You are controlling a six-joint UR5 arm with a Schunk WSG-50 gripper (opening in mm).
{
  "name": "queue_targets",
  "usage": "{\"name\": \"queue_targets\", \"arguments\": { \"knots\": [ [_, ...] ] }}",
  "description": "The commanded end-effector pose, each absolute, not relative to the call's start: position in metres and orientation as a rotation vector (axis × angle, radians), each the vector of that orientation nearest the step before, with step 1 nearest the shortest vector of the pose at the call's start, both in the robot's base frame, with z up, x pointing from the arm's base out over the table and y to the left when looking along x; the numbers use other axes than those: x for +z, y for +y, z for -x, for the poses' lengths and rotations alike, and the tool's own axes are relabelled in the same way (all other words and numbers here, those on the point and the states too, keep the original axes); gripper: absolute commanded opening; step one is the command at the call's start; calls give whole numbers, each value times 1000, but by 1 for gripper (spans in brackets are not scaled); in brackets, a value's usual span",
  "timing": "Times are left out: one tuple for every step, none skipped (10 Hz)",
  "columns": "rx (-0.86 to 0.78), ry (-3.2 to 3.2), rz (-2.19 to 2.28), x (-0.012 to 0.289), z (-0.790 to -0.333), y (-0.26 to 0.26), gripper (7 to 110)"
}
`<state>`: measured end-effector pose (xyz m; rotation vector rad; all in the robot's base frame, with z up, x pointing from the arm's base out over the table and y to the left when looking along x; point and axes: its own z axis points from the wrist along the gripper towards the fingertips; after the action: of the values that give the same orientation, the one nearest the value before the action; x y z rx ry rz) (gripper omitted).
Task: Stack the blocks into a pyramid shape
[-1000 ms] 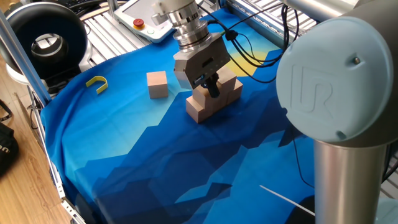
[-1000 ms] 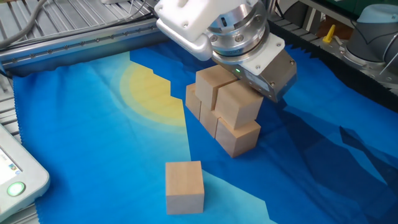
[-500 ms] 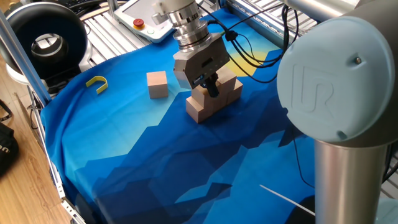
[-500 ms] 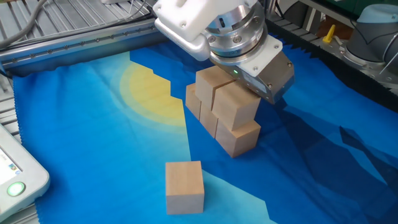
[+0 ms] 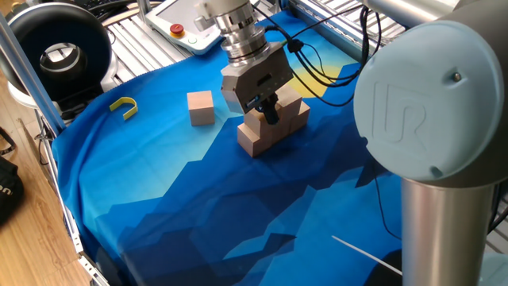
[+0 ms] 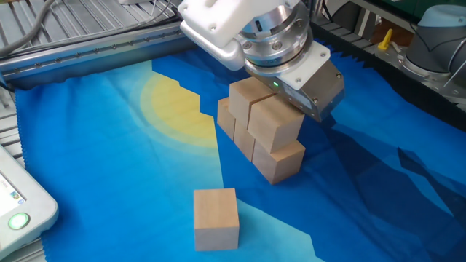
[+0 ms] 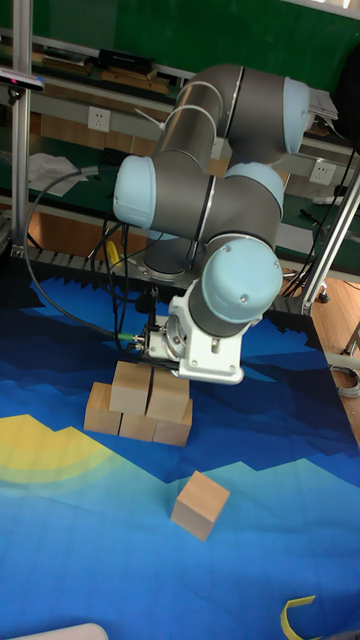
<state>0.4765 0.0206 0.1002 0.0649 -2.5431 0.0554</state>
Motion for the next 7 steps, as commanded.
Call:
{"name": "queue_targets", "arguments": {
  "knots": [
    [-33,-2466,-13,116,-458,38,7],
    [-146,-2462,0,122,-458,59,7],
    [-231,-2460,-2,129,-460,73,7],
    [-253,-2499,10,126,-470,79,7],
    [-253,-2570,43,118,-490,83,7],
    [-242,-2650,73,109,-510,84,7],
    [-237,-2723,80,103,-529,85,7]
  ]
}}
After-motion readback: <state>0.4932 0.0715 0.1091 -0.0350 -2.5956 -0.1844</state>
